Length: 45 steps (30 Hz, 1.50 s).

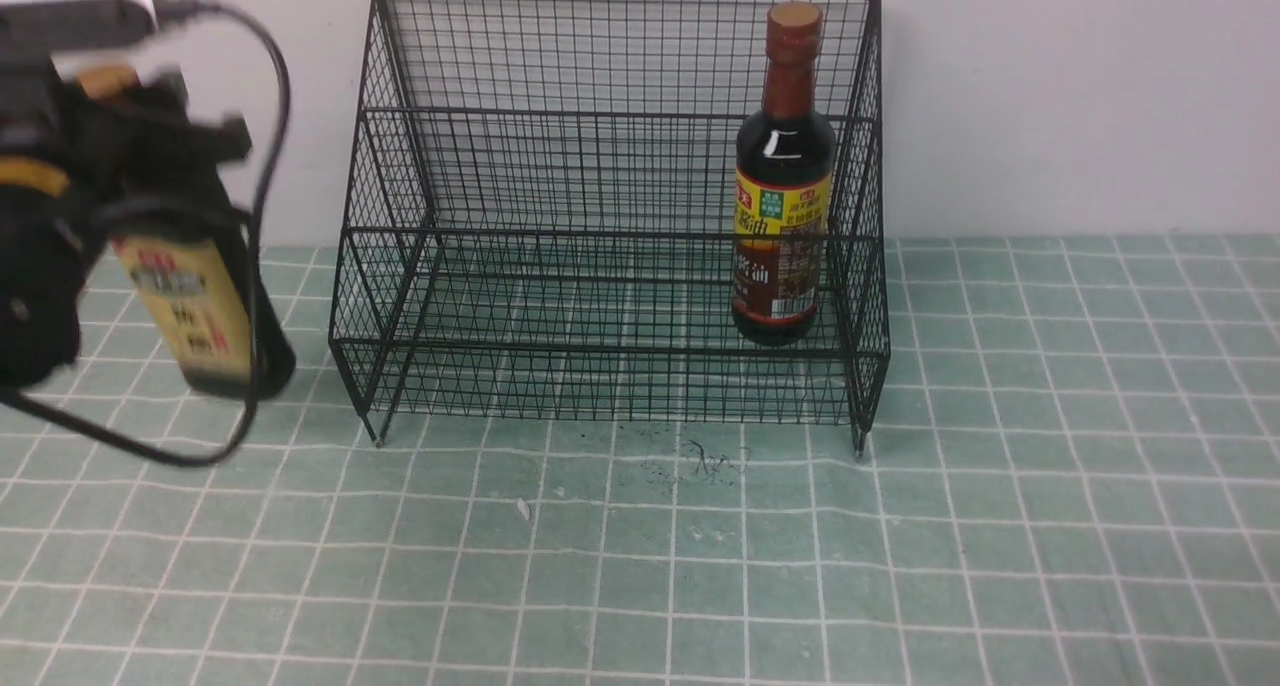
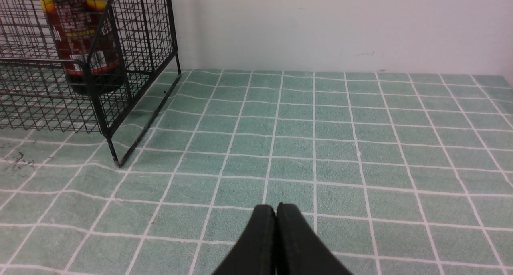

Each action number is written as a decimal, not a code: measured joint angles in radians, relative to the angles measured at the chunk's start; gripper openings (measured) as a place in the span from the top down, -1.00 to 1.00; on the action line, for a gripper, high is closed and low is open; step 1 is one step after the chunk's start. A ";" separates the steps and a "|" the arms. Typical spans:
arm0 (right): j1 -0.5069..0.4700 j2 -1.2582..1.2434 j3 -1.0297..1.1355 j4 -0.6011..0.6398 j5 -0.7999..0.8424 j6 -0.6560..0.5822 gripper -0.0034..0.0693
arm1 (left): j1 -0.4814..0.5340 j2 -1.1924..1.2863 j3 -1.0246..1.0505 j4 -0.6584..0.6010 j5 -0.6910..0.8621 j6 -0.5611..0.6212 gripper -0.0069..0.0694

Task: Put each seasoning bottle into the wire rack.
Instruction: Use the left arm to put the condiment bottle back on the shelf

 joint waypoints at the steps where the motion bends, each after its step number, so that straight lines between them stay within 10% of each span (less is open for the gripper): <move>1: 0.000 0.000 0.000 0.000 0.000 0.000 0.93 | -0.001 -0.019 -0.058 0.009 0.007 -0.001 0.03; 24: 0.000 0.000 0.000 0.000 0.000 0.000 0.93 | -0.222 0.188 -0.443 -0.051 0.147 -0.037 0.03; 45: 0.000 0.000 0.000 0.000 0.000 0.027 0.94 | -0.222 0.367 -0.451 -0.493 0.206 0.374 0.03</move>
